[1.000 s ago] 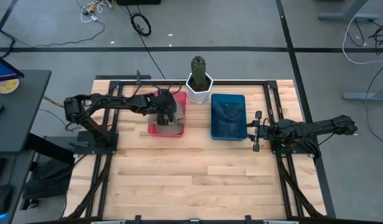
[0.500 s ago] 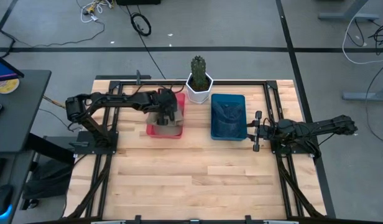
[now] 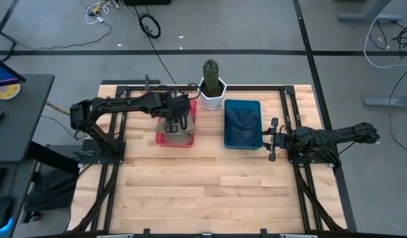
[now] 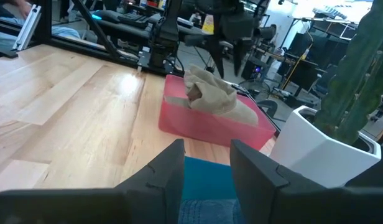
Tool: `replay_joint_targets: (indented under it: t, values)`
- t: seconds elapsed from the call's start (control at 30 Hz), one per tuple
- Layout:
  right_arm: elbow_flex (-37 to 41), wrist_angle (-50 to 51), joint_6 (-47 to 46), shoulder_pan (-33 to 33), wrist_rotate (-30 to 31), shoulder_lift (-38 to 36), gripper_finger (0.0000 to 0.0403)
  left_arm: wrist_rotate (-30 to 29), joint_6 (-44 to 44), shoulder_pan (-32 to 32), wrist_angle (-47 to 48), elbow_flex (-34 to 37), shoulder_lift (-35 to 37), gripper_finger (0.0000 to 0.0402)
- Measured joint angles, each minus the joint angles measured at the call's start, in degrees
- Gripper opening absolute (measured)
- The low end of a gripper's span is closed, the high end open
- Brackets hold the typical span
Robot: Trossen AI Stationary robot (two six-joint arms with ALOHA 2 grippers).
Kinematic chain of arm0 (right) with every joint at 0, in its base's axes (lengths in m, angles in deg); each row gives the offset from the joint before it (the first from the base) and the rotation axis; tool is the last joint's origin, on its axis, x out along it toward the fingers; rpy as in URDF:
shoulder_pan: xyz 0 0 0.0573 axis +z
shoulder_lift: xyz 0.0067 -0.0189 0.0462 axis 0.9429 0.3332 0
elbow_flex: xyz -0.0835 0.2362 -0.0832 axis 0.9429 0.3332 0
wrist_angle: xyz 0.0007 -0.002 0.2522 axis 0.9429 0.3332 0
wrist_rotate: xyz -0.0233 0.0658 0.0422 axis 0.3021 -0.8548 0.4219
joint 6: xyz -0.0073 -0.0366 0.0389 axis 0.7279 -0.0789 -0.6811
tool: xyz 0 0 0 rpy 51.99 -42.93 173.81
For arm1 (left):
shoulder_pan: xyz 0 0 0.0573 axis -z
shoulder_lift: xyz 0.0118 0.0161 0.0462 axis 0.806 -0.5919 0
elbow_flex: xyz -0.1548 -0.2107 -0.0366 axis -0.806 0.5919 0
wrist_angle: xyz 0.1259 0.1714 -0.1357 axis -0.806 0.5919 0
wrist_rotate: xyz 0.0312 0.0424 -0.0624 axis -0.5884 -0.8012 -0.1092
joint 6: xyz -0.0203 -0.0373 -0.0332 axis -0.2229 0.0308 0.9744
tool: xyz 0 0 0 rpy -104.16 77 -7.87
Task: Pick & Place hat
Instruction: Put the brown cap into the red bin
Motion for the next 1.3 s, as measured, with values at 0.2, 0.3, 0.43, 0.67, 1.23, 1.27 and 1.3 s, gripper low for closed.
replay_joint_targets:
  t: [0.2, 0.3, 0.43, 0.67, 1.23, 1.27, 1.3]
  values:
    - [0.0, 0.0, 0.0, 0.0, 0.0, 0.0, 0.0132, -1.9, 9.7, -0.8, 14.8, -1.0, 0.0, 0.0014]
    - [0.0, 0.0, 0.0, 0.0, 0.0, 0.0, 0.0133, 0.9, 10.2, -1.4, 15.8, 0.4, 0.2, 0.0006]
    - [0.0, 0.0, 0.0, 0.0, 0.0, 0.0, 0.0133, 4.1, 10.2, -1.5, 14.7, 3.0, 0.2, 0.0004]
    - [0.0, 0.0, 0.0, 0.0, 0.0, 0.0, 0.0133, 12.9, 10.2, -0.9, 5.9, 8.8, 0.2, 0.0003]
    - [0.0, 0.0, 0.0, 0.0, 0.0, 0.0, 0.0133, 10.6, 11.9, -0.4, -5.0, 17.3, -0.1, 0.0006]
    - [0.0, 0.0, 0.0, 0.0, 0.0, 0.0, 0.0133, 10.2, 11.9, -0.2, -3.9, 16.2, -0.1, 0.0007]
    - [0.0, 0.0, 0.0, 0.0, 0.0, 0.0, 0.0133, 9.6, 11.9, -0.1, -2.8, 15.1, -0.1, 0.0007]
